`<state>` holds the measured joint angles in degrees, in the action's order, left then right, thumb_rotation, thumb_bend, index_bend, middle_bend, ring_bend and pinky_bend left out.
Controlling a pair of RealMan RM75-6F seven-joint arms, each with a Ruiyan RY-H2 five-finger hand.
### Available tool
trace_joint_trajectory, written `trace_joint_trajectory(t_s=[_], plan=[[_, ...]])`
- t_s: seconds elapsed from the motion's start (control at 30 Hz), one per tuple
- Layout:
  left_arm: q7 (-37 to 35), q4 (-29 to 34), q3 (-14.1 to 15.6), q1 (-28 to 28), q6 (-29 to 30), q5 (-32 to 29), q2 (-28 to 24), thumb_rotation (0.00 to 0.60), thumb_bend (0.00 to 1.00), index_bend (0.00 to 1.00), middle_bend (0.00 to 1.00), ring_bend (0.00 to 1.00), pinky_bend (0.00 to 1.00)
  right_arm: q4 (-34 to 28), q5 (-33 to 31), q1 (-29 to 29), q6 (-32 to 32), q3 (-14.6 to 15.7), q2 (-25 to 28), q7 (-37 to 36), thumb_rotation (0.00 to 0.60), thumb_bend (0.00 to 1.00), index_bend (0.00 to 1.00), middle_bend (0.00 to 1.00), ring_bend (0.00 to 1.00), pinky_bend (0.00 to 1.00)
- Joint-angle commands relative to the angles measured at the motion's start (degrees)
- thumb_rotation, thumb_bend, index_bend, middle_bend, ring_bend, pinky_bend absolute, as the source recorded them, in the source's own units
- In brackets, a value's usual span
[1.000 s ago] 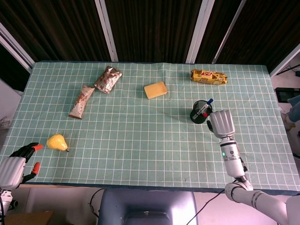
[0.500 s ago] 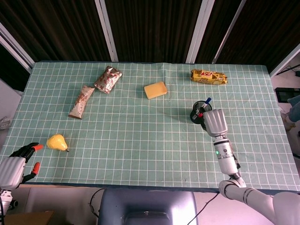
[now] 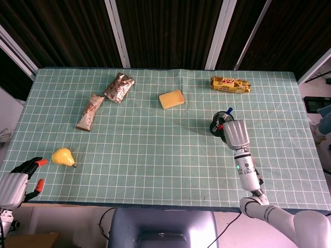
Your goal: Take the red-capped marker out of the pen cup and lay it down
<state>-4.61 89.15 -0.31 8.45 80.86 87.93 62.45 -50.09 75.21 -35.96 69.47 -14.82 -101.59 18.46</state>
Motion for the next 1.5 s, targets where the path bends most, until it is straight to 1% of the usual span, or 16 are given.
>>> trace_joint_trajectory(t_s=[0.03, 0.53, 0.8, 1.0, 1.07, 1.13, 1.2, 1.27, 1.37, 1.43, 1.5], plan=[[-0.01, 0.00, 0.01, 0.00, -0.02, -0.02, -0.01, 0.600, 0.47, 0.25, 0.18, 0.22, 0.37, 1.03, 0.24, -0.16, 0.29, 0.09, -0.49, -0.76, 0.600, 0.50, 0.63, 1.00, 1.00, 1.00], [0.10, 0.08, 0.04, 0.10, -0.32, -0.15, -0.04, 0.600, 0.47, 0.25, 0.18, 0.22, 0.37, 5.81, 0.53, -0.68, 0.67, 0.32, -2.42, -2.27, 0.600, 0.51, 0.63, 1.00, 1.00, 1.00], [0.13, 0.09, 0.06, 0.11, -0.35, -0.15, -0.05, 0.600, 0.47, 0.25, 0.18, 0.22, 0.37, 8.42, 1.16, -0.91, 1.51, 0.53, -3.52, -3.47, 0.600, 0.54, 0.66, 1.00, 1.00, 1.00], [0.13, 0.13, 0.06, 0.10, -0.33, -0.15, -0.05, 0.600, 0.47, 0.25, 0.18, 0.22, 0.37, 10.41, 1.44, -0.99, 1.58, 0.72, -4.17, -4.70, 0.600, 0.68, 0.68, 1.00, 1.00, 1.00], [0.14, 0.11, 0.08, 0.11, -0.36, -0.15, -0.07, 0.600, 0.47, 0.25, 0.18, 0.22, 0.37, 10.89, 1.60, -0.96, 1.73, 0.82, -4.28, -5.08, 0.600, 0.76, 0.70, 1.00, 1.00, 1.00], [0.09, 0.11, 0.08, 0.13, -0.40, -0.15, -0.08, 0.600, 0.47, 0.25, 0.18, 0.22, 0.37, 11.26, 1.83, -0.93, 2.11, 0.88, -4.31, -5.58, 0.600, 0.83, 0.72, 1.00, 1.00, 1.00], [0.03, 0.10, 0.08, 0.14, -0.44, -0.17, -0.10, 0.600, 0.47, 0.25, 0.18, 0.22, 0.37, 11.25, 2.04, -0.74, 2.74, 0.89, -4.15, -6.16, 0.600, 0.92, 0.76, 1.00, 1.00, 1.00], [0.04, 0.10, 0.08, 0.15, -0.47, -0.19, -0.09, 0.600, 0.47, 0.25, 0.18, 0.22, 0.37, 10.58, 2.35, -0.47, 3.67, 0.89, -3.74, -6.79, 0.600, 0.97, 0.78, 1.00, 1.00, 1.00], [0.13, 0.12, 0.08, 0.20, -0.60, -0.27, -0.09, 0.600, 0.47, 0.25, 0.18, 0.22, 0.37, 6.93, 3.09, 0.49, 6.06, 0.91, -2.04, -7.69, 0.600, 1.00, 0.81, 1.00, 1.00, 1.00], [0.20, 0.14, 0.09, 0.26, -0.74, -0.30, -0.07, 0.600, 0.47, 0.25, 0.18, 0.22, 0.37, 2.35, 3.93, 1.61, 8.68, 1.04, -0.04, -7.38, 0.600, 1.00, 0.82, 1.00, 1.00, 1.00], [0.32, 0.19, 0.07, 0.31, -0.83, -0.34, -0.06, 0.600, 0.47, 0.25, 0.18, 0.22, 0.37, -3.81, 4.93, 3.02, 11.72, 1.22, 2.50, -5.99, 0.600, 1.00, 0.82, 1.00, 1.00, 1.00]])
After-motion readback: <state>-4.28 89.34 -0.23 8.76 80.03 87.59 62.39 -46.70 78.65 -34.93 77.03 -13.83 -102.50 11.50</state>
